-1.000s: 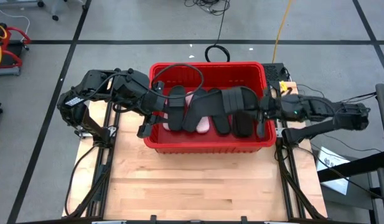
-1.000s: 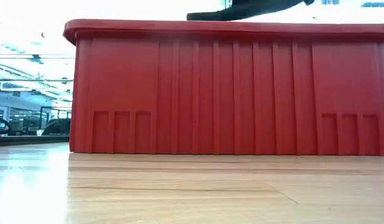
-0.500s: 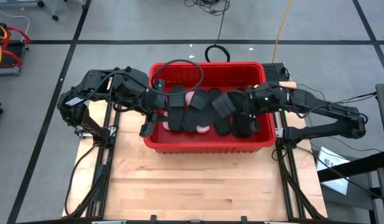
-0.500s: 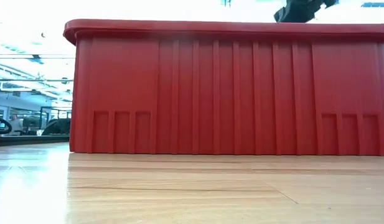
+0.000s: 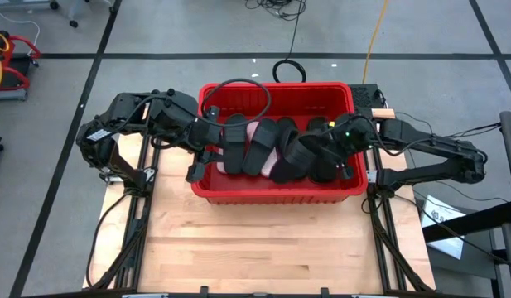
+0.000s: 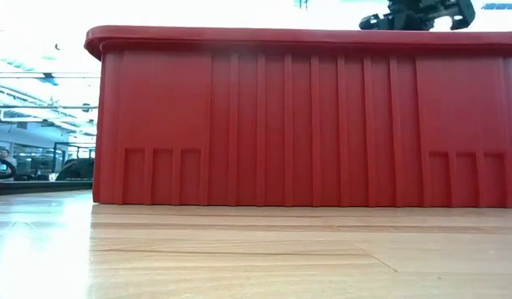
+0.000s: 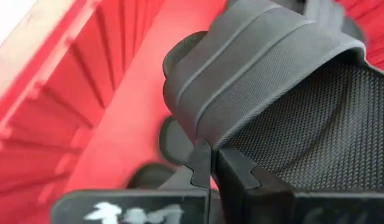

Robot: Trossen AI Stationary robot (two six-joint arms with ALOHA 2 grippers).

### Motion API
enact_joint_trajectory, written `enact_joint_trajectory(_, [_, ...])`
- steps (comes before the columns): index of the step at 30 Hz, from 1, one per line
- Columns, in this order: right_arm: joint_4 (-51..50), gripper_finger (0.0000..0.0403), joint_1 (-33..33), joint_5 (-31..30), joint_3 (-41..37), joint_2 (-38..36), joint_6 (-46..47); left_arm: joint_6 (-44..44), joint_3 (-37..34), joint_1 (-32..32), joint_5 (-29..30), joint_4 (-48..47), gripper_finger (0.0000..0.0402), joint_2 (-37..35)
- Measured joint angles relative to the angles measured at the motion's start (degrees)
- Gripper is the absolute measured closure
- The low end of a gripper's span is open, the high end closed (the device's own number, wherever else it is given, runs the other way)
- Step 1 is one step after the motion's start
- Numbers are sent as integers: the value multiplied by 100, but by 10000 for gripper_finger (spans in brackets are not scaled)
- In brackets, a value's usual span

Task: Pick and place slides into bin
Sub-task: Put the black slipper into the red bin

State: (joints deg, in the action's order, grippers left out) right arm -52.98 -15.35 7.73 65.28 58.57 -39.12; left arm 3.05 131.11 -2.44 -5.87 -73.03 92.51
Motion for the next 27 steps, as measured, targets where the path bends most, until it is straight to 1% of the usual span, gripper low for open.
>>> enact_joint_trajectory(3, [-247, 403, 0, 2, 0, 52, -285, 2, 0, 0, 0, 0, 286, 0])
enact_joint_trajectory(8, [-504, 403, 0, 0, 0, 220, -433, 20, 0, 17, 0, -2, 286, -2])
enact_joint_trajectory(11, [-618, 403, 0, -39, 0, 376, -835, 49, 0, 34, 4, -4, 286, -1])
enact_joint_trajectory(13, [-593, 403, 2, -207, -2, 495, -1022, 106, 0, 54, 3, -4, 286, 0])
enact_joint_trajectory(18, [-528, 403, -9, -902, 0, 814, -1434, 114, 0, 55, 4, -4, 286, -2])
enact_joint_trajectory(21, [-507, 403, -41, -1196, 4, 979, -1632, 114, 0, 55, 4, -3, 286, 0])
enact_joint_trajectory(27, [-296, 403, -273, -1248, 4, 1144, -1908, 116, 0, 55, 4, -4, 286, 0])
